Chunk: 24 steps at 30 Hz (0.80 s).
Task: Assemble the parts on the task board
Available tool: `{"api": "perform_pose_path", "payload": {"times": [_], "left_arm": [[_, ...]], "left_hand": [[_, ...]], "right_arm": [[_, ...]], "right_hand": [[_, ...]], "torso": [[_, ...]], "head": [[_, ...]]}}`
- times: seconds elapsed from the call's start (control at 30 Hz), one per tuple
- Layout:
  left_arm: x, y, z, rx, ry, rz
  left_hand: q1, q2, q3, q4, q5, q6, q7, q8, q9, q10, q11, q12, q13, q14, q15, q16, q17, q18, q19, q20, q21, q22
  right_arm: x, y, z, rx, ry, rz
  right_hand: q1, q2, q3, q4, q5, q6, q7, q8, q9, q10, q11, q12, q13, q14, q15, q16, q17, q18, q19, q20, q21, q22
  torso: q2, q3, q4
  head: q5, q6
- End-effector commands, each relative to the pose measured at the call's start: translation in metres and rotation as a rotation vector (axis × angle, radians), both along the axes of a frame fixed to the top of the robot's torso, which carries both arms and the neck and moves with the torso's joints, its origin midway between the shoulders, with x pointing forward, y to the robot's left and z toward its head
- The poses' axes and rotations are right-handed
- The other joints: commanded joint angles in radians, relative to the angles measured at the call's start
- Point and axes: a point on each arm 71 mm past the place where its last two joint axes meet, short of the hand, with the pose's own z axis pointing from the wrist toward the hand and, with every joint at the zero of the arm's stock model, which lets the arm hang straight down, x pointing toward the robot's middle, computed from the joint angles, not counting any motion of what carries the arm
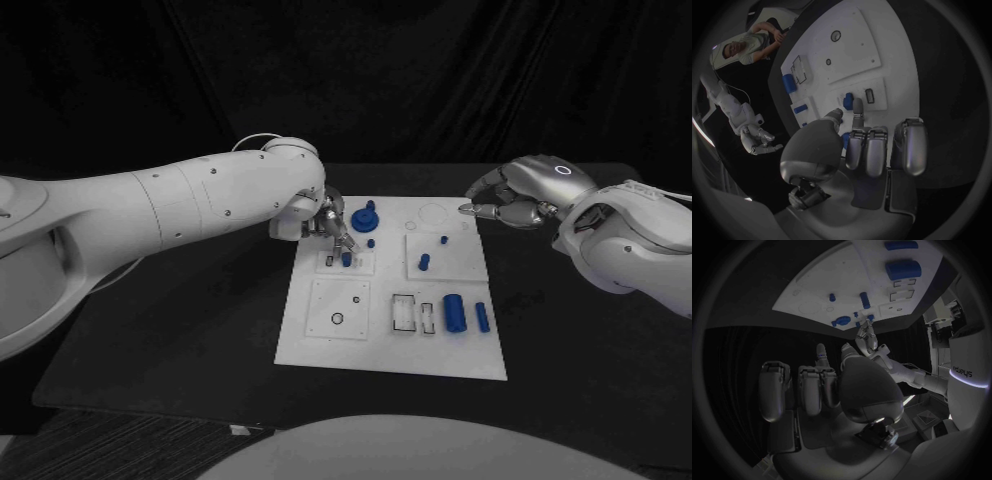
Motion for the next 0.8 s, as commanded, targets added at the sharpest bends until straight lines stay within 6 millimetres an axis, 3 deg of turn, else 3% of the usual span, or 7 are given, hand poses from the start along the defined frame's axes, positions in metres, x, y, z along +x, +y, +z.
{"api": "perform_pose_path", "payload": {"times": [0.03, 0.4, 0.8], "left_arm": [[-0.0016, -0.0029, -0.0016, -0.003, 0.020, -0.014], [-0.0021, -0.0050, -0.0034, -0.003, 0.033, -0.027], [-0.0031, -0.0064, -0.0066, 0.015, 0.058, -0.038]], "left_hand": [[-0.011, 0.002, 0.000, 0.009, -0.005, -0.010, 0.001, 0.005, 0.007, 0.104, 0.000, 0.003, 0.263, 0.106, -0.005, 0.003, 0.263, 0.007, -0.007, 0.000, -0.004, 0.170], [-0.018, 0.006, -0.001, 0.018, 0.001, -0.019, 0.003, 0.003, 0.018, 0.104, 0.001, 0.003, 0.263, 0.106, -0.003, 0.003, 0.263, 0.009, -0.013, 0.002, -0.012, 0.168], [0.006, 0.002, 0.020, 0.002, 0.077, -0.026, 0.002, -0.008, 0.039, 0.104, 0.001, 0.003, 0.263, 0.106, -0.002, 0.003, 0.263, 0.009, -0.012, 0.004, -0.015, 0.171]], "right_arm": [[-0.0004, 0.0000, -0.0010, -0.001, 0.003, -0.009], [-0.0005, -0.0004, -0.0012, -0.002, 0.004, -0.012], [-0.0006, -0.0001, -0.0014, -0.002, 0.004, -0.010]], "right_hand": [[0.003, 0.009, -0.008, 0.000, 0.005, 0.008, 0.003, -0.005, -0.001, 0.106, 0.007, 0.003, 0.263, 0.103, 0.009, 0.003, 0.263, 0.019, 0.053, 0.009, -0.001, 0.227], [0.004, 0.010, -0.008, 0.000, 0.006, 0.008, 0.004, -0.005, -0.001, 0.106, 0.007, 0.003, 0.263, 0.103, 0.009, 0.003, 0.263, 0.020, 0.053, 0.009, -0.001, 0.227], [0.005, 0.011, -0.008, -0.001, 0.006, 0.009, 0.004, -0.005, -0.001, 0.106, 0.007, 0.003, 0.263, 0.103, 0.009, 0.003, 0.263, 0.020, 0.052, 0.009, -0.003, 0.226]], "torso": [[0.000, -0.0009, 0.0003], [0.000, 0.0002, 0.0007], [0.000, 0.0004, 0.0002]], "head": [[0.000, 0.000], [-0.001, 0.000], [-0.002, 0.000]]}}
